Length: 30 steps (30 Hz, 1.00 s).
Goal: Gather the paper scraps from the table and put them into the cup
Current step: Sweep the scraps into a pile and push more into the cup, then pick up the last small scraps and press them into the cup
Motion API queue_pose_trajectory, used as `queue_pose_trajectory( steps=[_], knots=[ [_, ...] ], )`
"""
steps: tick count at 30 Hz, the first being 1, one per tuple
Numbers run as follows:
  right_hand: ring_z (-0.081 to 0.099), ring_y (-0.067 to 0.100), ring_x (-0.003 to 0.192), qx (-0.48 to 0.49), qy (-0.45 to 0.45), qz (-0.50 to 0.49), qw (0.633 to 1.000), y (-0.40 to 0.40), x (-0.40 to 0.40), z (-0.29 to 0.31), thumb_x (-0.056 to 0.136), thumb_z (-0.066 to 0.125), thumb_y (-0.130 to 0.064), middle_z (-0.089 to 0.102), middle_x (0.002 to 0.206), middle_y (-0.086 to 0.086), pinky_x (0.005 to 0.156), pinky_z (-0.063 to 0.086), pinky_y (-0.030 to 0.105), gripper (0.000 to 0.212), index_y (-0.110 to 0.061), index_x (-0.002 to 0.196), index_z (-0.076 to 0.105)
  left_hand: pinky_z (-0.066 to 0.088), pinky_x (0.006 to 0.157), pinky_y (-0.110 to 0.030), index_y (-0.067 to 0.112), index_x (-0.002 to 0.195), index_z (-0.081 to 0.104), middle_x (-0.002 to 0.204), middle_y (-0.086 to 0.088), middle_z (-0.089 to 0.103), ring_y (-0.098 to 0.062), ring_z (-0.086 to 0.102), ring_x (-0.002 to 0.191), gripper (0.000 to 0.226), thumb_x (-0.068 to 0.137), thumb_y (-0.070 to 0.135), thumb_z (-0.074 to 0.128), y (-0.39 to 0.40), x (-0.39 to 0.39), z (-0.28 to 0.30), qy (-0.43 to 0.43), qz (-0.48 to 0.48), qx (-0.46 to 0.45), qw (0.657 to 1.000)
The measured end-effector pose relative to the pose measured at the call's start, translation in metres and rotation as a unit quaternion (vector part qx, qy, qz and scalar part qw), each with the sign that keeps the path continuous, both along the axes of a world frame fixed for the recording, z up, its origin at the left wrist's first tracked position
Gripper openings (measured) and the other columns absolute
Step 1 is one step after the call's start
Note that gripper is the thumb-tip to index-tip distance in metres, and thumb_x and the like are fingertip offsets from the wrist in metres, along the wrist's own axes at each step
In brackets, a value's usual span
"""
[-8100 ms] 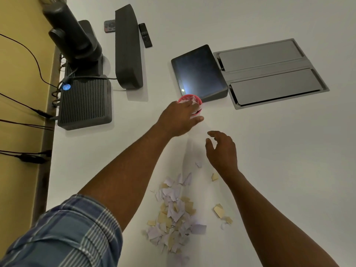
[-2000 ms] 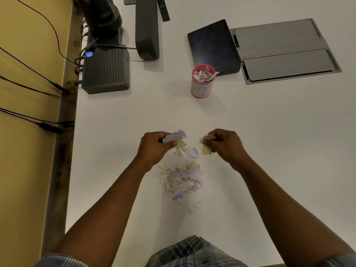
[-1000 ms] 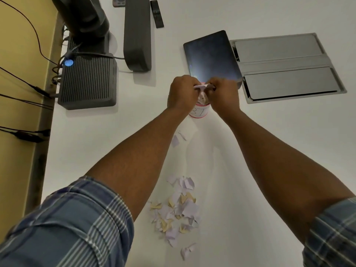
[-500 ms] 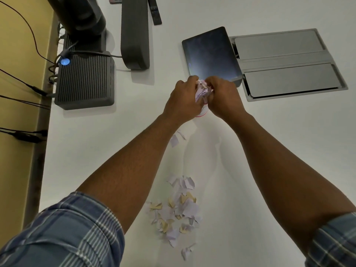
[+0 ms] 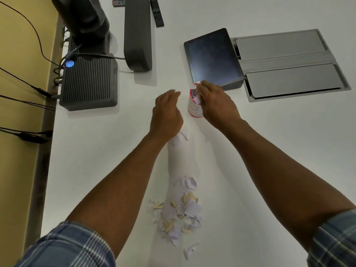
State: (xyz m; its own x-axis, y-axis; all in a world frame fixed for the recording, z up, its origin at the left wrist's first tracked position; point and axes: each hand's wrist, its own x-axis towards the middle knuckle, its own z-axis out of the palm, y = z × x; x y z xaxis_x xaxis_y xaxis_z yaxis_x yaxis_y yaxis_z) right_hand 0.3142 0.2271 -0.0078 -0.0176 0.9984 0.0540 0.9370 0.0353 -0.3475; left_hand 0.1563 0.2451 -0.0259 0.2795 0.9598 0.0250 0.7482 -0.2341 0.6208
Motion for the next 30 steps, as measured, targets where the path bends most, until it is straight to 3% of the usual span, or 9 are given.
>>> queue_pose_trajectory(
  steps=[5, 7, 10, 13, 15, 18, 21, 26, 30],
  knots=[
    [0.058, 0.033, 0.109, -0.012, -0.055, 0.013, 0.998, 0.007, -0.003, -0.003, 0.080, 0.070, -0.010, 0.058, 0.121, 0.012, 0.082, 0.052, 0.045, 0.041, -0.012, 0.118, 0.055, 0.032, 0.111, -0.029, 0.011, 0.133, 0.048, 0.140, -0.008, 0.047, -0.021, 0.037, 0.134, 0.038, 0.095, 0.009, 0.044, -0.037, -0.030, -0.027, -0.004, 0.016, -0.027, 1.000],
    [0.059, 0.035, 0.110, -0.088, -0.086, -0.012, 0.992, 0.021, -0.004, -0.005, 0.083, 0.068, -0.011, 0.059, 0.124, 0.013, 0.088, 0.051, 0.046, 0.044, -0.011, 0.124, 0.054, 0.033, 0.111, -0.032, 0.010, 0.132, 0.049, 0.140, -0.009, 0.048, -0.021, 0.037, 0.133, 0.038, 0.095, 0.011, 0.045, -0.049, -0.037, -0.035, 0.005, 0.007, -0.034, 0.999],
    [0.058, 0.033, 0.113, -0.218, -0.013, -0.123, 0.968, 0.047, -0.004, -0.010, 0.091, 0.057, -0.023, 0.060, 0.123, 0.011, 0.089, 0.048, 0.040, 0.035, -0.009, 0.122, 0.055, 0.034, 0.111, -0.034, 0.010, 0.131, 0.051, 0.141, -0.009, 0.047, -0.022, 0.037, 0.133, 0.037, 0.095, 0.015, 0.046, -0.060, -0.041, -0.043, 0.024, -0.001, -0.047, 0.999],
    [0.061, 0.032, 0.094, -0.203, -0.028, -0.123, 0.971, 0.062, -0.007, -0.015, 0.087, 0.060, -0.012, 0.063, 0.090, 0.011, 0.068, 0.046, 0.025, 0.025, -0.004, 0.110, 0.063, 0.034, 0.110, -0.034, 0.009, 0.129, 0.053, 0.143, -0.008, 0.046, -0.023, 0.038, 0.133, 0.037, 0.093, 0.015, 0.049, -0.064, -0.042, -0.048, 0.057, -0.024, -0.044, 0.997],
    [0.054, 0.029, 0.074, -0.207, -0.114, -0.083, 0.968, 0.063, -0.009, -0.011, 0.080, 0.066, -0.003, 0.047, 0.067, 0.006, 0.060, 0.042, 0.029, 0.026, -0.003, 0.105, 0.065, 0.033, 0.109, -0.034, 0.009, 0.128, 0.054, 0.143, -0.008, 0.046, -0.023, 0.038, 0.133, 0.037, 0.091, 0.013, 0.050, -0.064, -0.043, -0.052, 0.074, -0.036, -0.045, 0.996],
    [0.051, 0.028, 0.075, -0.233, -0.204, -0.027, 0.950, 0.069, -0.010, -0.005, 0.078, 0.069, -0.005, 0.048, 0.076, 0.008, 0.062, 0.043, 0.033, 0.032, -0.003, 0.109, 0.063, 0.033, 0.109, -0.033, 0.010, 0.128, 0.054, 0.145, -0.006, 0.044, -0.023, 0.038, 0.133, 0.038, 0.090, 0.011, 0.049, -0.065, -0.043, -0.057, 0.082, -0.050, -0.057, 0.994],
    [0.060, 0.031, 0.096, -0.261, -0.235, 0.012, 0.936, 0.071, -0.011, 0.002, 0.081, 0.068, -0.008, 0.060, 0.098, 0.012, 0.069, 0.047, 0.033, 0.037, -0.005, 0.117, 0.061, 0.034, 0.108, -0.034, 0.011, 0.130, 0.051, 0.146, -0.006, 0.043, -0.023, 0.036, 0.134, 0.039, 0.091, 0.011, 0.046, -0.068, -0.043, -0.063, 0.098, -0.075, -0.062, 0.991],
    [0.061, 0.035, 0.106, -0.208, -0.099, -0.044, 0.972, 0.050, -0.008, 0.021, 0.081, 0.069, -0.009, 0.063, 0.118, 0.014, 0.085, 0.054, 0.042, 0.038, -0.011, 0.118, 0.065, 0.039, 0.105, -0.038, 0.028, 0.144, 0.027, 0.150, -0.008, 0.035, -0.026, 0.036, 0.134, 0.055, 0.093, 0.024, 0.049, -0.074, -0.037, -0.069, 0.148, -0.105, -0.030, 0.983],
    [0.060, 0.032, 0.103, 0.053, 0.029, -0.088, 0.994, -0.009, -0.012, 0.020, 0.080, 0.065, -0.005, 0.065, 0.114, 0.014, 0.081, 0.055, 0.044, 0.033, -0.008, 0.113, 0.066, 0.036, 0.107, -0.041, 0.027, 0.142, 0.032, 0.156, -0.008, 0.024, -0.031, 0.029, 0.138, 0.063, 0.086, 0.008, 0.054, -0.082, -0.038, -0.071, 0.211, -0.197, -0.007, 0.957]
  ],
)
